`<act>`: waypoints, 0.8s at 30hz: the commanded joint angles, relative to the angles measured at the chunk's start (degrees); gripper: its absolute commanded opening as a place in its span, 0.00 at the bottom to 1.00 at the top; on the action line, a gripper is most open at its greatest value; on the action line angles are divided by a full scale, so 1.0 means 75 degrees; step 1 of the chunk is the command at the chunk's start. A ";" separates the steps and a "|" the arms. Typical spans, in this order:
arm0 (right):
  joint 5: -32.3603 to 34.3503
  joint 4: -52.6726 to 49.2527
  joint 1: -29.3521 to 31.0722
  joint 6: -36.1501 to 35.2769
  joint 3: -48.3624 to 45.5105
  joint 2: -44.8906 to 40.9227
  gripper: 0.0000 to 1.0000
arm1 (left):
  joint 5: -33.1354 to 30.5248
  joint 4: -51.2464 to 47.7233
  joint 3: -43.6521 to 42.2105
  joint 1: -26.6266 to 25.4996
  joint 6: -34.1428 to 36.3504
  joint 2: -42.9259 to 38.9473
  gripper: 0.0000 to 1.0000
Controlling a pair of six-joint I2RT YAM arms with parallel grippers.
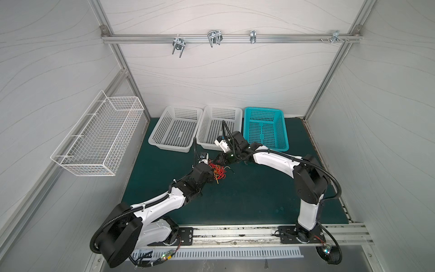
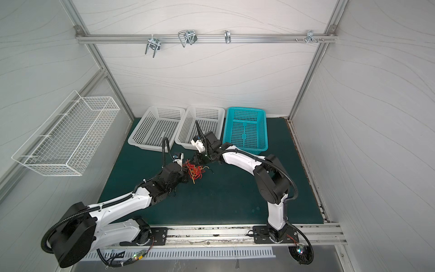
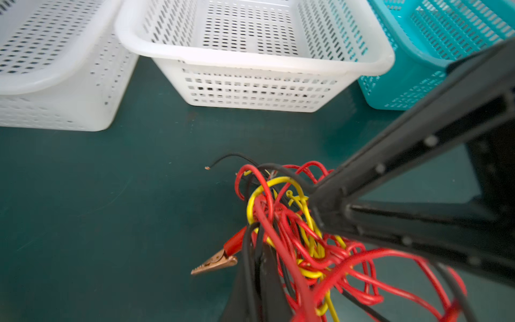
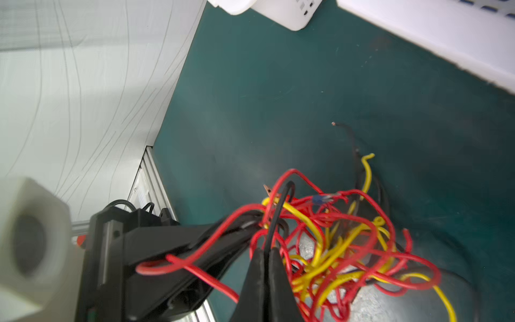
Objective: Untangle the cables
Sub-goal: 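Hold the bundle with the left gripper, pull the black wire out with the right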
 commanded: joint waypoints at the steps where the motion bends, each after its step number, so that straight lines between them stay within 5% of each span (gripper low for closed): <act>1: 0.0559 -0.0224 -0.0361 -0.0238 -0.0171 -0.0629 0.00 | -0.0991 -0.0104 0.0133 -0.0003 -0.0431 -0.0193 0.00; 24: 0.5738 -0.1473 -0.1447 -0.1644 -0.1050 -0.4040 0.00 | -0.2551 -0.2210 0.0226 0.0248 -0.1713 -0.0702 0.00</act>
